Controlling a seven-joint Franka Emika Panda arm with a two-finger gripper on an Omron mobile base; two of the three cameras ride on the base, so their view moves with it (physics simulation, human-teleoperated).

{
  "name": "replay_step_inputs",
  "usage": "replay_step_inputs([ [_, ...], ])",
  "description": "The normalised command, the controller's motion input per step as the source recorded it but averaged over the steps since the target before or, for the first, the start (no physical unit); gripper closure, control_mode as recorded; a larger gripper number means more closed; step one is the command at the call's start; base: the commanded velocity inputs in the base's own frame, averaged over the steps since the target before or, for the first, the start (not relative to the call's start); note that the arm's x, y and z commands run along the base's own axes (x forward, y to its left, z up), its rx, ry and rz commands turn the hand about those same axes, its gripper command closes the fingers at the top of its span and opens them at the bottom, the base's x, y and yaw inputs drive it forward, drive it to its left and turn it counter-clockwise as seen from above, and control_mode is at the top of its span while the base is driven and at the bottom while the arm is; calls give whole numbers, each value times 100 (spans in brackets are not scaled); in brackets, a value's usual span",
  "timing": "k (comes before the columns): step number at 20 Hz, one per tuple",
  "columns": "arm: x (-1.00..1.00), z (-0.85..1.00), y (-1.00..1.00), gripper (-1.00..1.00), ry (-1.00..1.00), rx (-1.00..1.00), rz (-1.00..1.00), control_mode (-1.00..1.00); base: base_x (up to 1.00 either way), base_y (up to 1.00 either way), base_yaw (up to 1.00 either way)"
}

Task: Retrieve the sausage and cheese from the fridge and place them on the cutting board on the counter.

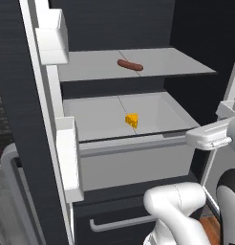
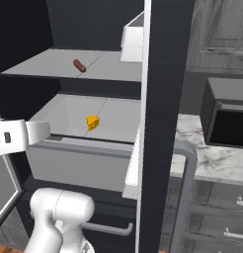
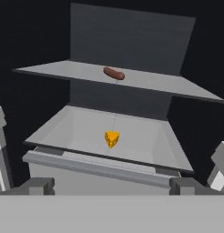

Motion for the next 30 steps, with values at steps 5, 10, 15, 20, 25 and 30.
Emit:
replay_step_inputs([
  [5, 51, 0, 0, -100, 35, 1, -2, -100, 14, 0, -1],
  [10, 55, -8, 0, -100, 27, 0, -5, -100, 0, 0, 0],
  [15, 28, -53, 0, -100, -5, 0, -3, -100, 0, 0, 0],
  [20, 10, -62, 2, -100, -13, 1, 0, -100, 0, 0, 0],
  [25, 37, -6, 13, -100, 3, 4, -7, -100, 0, 0, 0],
  [30, 50, -3, 26, -100, 7, 0, -9, -100, 0, 0, 0],
])
